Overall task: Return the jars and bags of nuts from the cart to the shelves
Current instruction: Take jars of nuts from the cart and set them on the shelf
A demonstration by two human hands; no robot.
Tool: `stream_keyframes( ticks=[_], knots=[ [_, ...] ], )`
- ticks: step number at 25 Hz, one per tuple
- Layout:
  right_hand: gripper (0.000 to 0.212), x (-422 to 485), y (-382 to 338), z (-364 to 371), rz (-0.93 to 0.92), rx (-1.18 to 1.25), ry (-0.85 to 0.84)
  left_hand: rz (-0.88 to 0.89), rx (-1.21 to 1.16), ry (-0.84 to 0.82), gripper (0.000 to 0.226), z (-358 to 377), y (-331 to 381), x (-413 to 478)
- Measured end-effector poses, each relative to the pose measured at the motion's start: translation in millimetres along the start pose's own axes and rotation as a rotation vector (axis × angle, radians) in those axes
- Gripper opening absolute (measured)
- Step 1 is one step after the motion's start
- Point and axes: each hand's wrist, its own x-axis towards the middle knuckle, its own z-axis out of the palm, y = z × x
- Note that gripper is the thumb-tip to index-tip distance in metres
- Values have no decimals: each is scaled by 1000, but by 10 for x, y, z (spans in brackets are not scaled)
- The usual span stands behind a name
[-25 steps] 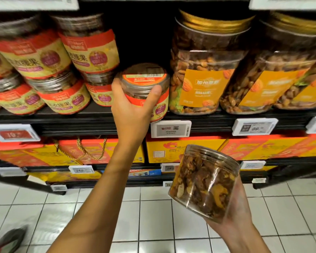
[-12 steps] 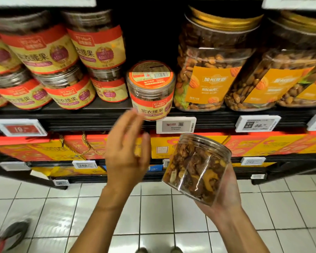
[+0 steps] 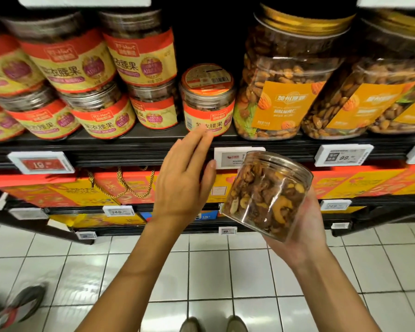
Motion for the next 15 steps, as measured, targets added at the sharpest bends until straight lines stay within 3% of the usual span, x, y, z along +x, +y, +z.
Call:
stream_keyframes(
  ticks=[2, 4, 5, 8, 12, 15],
  knots=[
    [66, -14, -46, 111, 6, -83, 36, -357, -381, 100, 27, -172, 76, -82],
    [68, 8, -85, 270, -1, -152, 67, -754, -852, 78, 27, -381, 222, -127],
    [68, 20, -95, 370, -20, -199, 76, -835, -949, 20, 30, -468, 282, -138],
    [64, 0, -77, 663, -158, -412, 53, -759, -965, -190, 48, -577, 417, -82],
    [82, -97, -73, 750, -251, -503, -283, -708, -1041, -23, 46, -579, 422, 116],
    [78, -168, -103, 676, -256, -464, -244, -852, -1315, -44, 54, -627, 281, 150]
  ],
)
